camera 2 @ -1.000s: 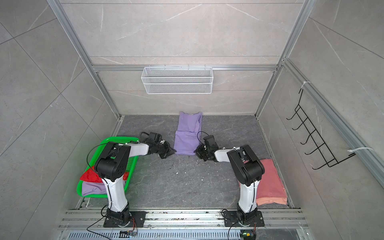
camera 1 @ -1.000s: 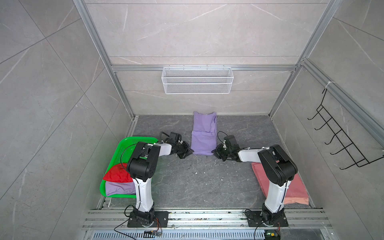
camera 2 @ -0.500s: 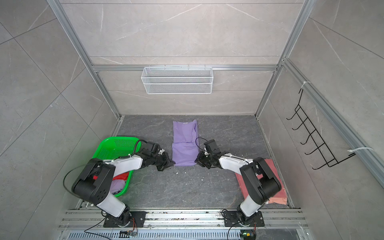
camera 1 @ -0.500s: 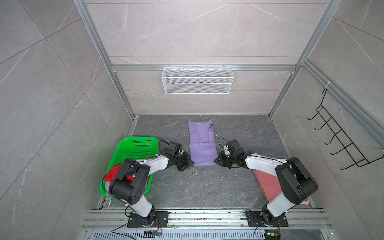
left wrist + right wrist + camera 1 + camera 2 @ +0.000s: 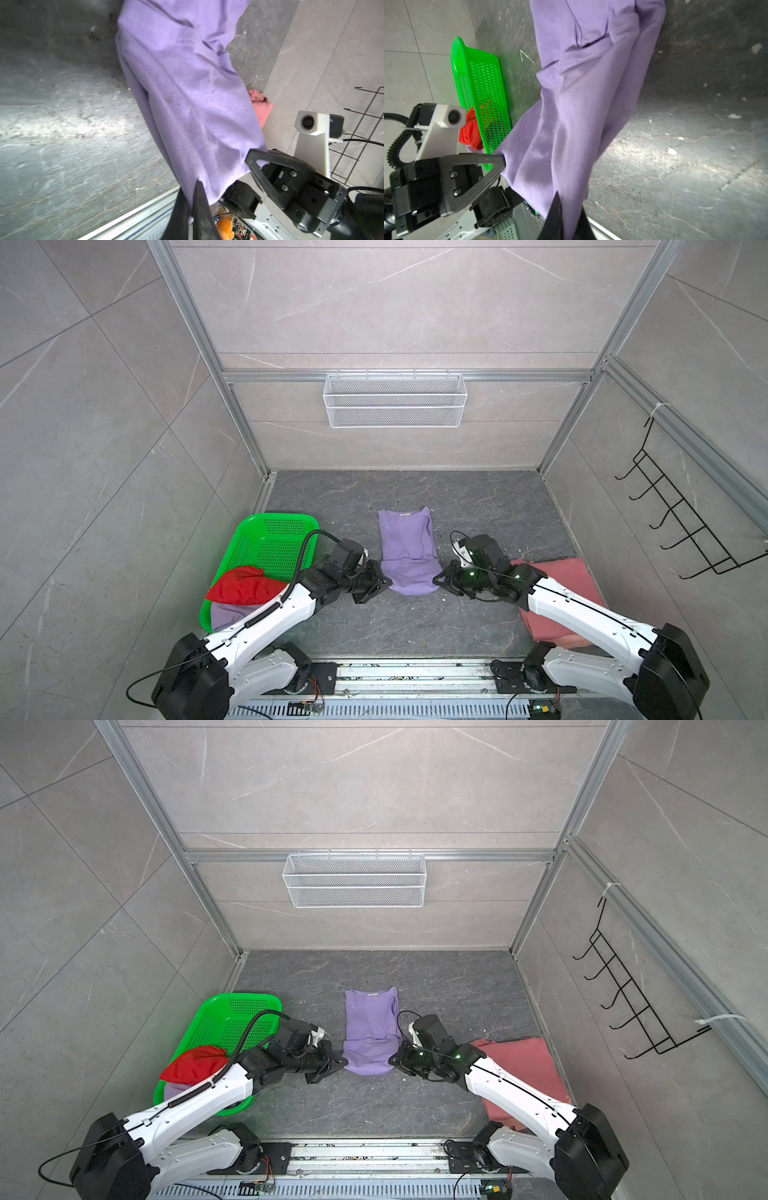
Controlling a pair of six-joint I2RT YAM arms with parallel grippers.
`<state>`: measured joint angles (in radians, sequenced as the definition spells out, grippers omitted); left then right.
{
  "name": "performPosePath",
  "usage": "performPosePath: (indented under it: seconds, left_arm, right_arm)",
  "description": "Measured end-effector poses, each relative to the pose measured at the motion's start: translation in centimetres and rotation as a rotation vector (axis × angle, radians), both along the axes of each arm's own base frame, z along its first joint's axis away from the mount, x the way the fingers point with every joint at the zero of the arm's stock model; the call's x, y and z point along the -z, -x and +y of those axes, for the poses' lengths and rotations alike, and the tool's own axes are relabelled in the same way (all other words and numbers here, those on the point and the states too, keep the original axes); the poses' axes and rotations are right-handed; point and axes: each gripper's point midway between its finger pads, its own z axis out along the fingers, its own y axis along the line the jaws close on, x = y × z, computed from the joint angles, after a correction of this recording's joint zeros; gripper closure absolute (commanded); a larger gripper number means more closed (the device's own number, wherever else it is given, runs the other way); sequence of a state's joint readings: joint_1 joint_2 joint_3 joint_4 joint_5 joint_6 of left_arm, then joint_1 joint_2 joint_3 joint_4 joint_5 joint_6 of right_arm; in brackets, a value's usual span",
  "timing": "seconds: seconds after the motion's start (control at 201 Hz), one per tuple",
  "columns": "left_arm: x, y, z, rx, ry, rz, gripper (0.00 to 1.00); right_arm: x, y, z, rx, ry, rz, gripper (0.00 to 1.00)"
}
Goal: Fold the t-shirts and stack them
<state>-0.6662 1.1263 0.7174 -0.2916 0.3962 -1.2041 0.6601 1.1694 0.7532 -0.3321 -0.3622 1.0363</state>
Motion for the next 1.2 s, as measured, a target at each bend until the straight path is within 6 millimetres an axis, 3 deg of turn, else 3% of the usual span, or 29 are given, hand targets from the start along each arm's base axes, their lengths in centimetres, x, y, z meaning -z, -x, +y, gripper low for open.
performPosePath:
  seconds: [0.12, 0.289, 0.523, 0.747, 0.867, 0.966, 1.195]
  left_arm:
    - [-1.7, -2.8, -1.0, -0.008, 0.011, -0.037, 1.00]
    - [-1.9, -8.4, -1.1, -0.063, 0.033, -0.049, 1.00]
    - [-1.4, -17.9, -1.3, -0.102, 0.091, -0.039, 1.00]
    - [2.2, -26.0, -0.7, -0.144, 0.130, 0.000, 1.00]
    - [4.4, -29.7, -1.2, -0.142, 0.157, 0.013, 1.00]
    - [5.0, -32.1, -2.2, -0.117, 0.191, -0.002, 1.00]
    - [3.8, -33.1, -3.1, -0.076, 0.243, -0.049, 1.00]
  right_arm:
    - [-1.8, -2.4, 1.1, 0.035, 0.005, -0.025, 0.89]
    - [-2.8, -7.0, 1.8, 0.125, 0.002, -0.041, 0.89]
    - [-0.8, -16.0, 1.1, 0.274, 0.003, -0.007, 0.88]
    - [2.2, -24.5, 0.7, 0.361, -0.016, 0.017, 0.88]
    - [4.6, -26.5, 0.1, 0.400, -0.008, 0.048, 0.89]
    - [5.6, -27.6, -0.1, 0.420, -0.010, 0.062, 0.90]
    - [4.4, -29.2, 0.1, 0.416, -0.034, 0.030, 0.90]
